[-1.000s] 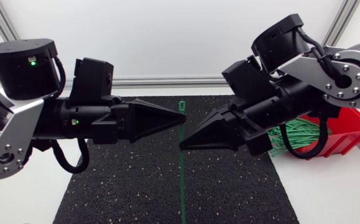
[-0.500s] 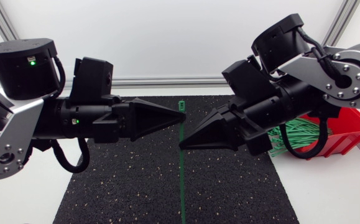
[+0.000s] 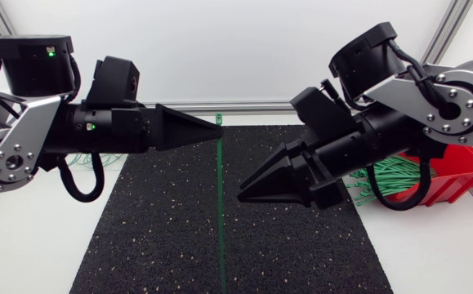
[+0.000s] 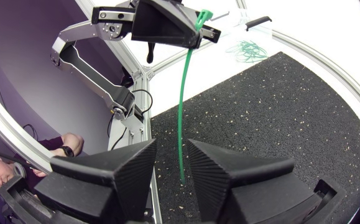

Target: Take a green cable tie from the red box, thread the tail through the head to close it, then place it in the transparent bin on the left.

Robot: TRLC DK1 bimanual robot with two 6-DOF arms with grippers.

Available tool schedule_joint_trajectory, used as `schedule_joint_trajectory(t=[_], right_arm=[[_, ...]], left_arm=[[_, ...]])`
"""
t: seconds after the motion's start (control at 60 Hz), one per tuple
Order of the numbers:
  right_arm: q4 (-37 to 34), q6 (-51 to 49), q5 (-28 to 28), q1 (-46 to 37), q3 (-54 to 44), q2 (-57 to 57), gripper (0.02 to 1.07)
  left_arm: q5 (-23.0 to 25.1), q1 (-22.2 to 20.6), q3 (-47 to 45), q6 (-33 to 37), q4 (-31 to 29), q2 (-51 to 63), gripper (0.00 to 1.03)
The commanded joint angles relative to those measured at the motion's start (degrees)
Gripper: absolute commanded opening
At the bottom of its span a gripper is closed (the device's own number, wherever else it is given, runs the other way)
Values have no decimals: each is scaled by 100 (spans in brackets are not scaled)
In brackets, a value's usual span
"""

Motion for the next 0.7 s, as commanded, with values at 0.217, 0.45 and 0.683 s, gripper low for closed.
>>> schedule_joint_trajectory(t=[0.217,0.45,0.683], right_arm=[[-1303,-723,364,248,67,400,101],[-337,-767,1260,687,-197,31,102],[129,-1664,2104,1188,-328,-30,102]], left_arm=[[648,734,124,-3,-140,162,4],[859,1006,-26,67,-140,144,4],[1043,1226,-78,59,-184,144,4]])
